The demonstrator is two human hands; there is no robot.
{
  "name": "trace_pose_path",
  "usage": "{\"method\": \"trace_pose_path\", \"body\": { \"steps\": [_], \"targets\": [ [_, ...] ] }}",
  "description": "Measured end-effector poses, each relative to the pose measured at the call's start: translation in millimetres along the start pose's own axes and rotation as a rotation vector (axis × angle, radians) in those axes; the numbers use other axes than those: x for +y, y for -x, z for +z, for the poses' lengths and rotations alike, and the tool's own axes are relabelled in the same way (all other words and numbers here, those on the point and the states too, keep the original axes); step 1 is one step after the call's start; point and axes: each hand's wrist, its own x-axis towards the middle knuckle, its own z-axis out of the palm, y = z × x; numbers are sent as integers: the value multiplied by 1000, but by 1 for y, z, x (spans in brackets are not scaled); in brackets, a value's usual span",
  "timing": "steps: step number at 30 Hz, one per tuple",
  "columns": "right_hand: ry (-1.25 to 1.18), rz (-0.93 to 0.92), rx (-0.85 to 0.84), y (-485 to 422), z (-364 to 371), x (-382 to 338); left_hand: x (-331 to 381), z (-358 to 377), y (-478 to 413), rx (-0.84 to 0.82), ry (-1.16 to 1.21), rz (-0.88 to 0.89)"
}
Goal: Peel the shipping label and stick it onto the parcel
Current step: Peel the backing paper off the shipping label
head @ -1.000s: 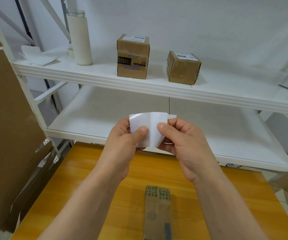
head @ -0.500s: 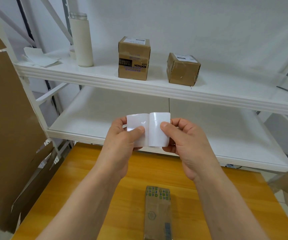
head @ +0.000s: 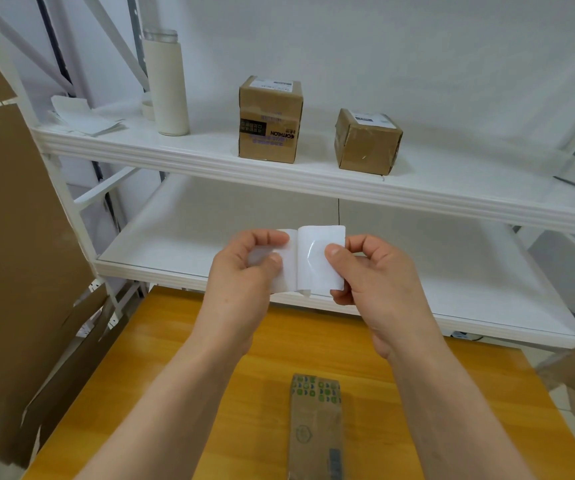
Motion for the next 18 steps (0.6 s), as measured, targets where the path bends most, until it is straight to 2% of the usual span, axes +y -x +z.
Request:
{"method": "trace_pose_path", "body": {
  "steps": [11,18],
  "targets": [
    [10,-9,-16,-6,1,-1,-2,-1,-8,70,64,-46],
    [9,-10,-4,-13,-1,0,-1,-3,-9,97,-6,-20]
  ]
}}
